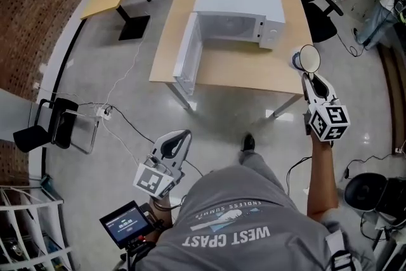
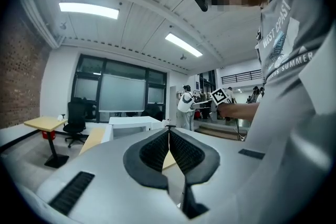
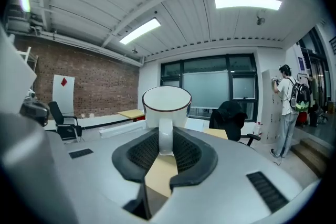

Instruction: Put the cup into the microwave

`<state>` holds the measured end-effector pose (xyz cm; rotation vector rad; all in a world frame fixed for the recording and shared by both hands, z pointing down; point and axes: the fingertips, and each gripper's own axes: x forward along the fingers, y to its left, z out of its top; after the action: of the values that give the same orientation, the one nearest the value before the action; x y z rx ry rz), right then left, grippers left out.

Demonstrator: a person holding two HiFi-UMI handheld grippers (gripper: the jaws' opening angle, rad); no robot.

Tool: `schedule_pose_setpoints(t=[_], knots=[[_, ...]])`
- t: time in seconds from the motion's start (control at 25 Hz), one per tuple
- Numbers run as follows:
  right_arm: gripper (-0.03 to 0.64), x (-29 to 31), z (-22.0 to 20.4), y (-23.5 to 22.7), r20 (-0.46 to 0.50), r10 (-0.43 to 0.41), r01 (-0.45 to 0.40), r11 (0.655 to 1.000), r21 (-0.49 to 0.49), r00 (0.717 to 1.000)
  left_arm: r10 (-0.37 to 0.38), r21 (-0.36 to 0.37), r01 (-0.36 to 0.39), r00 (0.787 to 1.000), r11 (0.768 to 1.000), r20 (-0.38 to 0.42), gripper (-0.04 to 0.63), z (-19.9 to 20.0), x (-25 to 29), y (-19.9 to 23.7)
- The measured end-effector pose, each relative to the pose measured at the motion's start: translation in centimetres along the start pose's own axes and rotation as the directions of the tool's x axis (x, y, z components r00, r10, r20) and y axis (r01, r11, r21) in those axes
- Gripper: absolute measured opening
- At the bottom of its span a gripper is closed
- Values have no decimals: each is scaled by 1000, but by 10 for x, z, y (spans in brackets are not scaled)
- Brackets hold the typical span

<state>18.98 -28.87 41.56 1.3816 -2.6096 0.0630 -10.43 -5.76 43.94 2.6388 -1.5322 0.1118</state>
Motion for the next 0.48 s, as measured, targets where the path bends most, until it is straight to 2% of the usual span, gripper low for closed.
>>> schedule_pose_setpoints(t=[0.24, 0.48], knots=[[71, -75, 37, 67, 46, 62, -61, 998, -26, 997, -52, 8, 52, 998, 999, 19, 21, 2, -39, -20], [71, -130, 62, 106, 58, 76, -73, 996, -52, 995, -111, 2, 111, 992, 994, 51, 21, 9, -56, -39]])
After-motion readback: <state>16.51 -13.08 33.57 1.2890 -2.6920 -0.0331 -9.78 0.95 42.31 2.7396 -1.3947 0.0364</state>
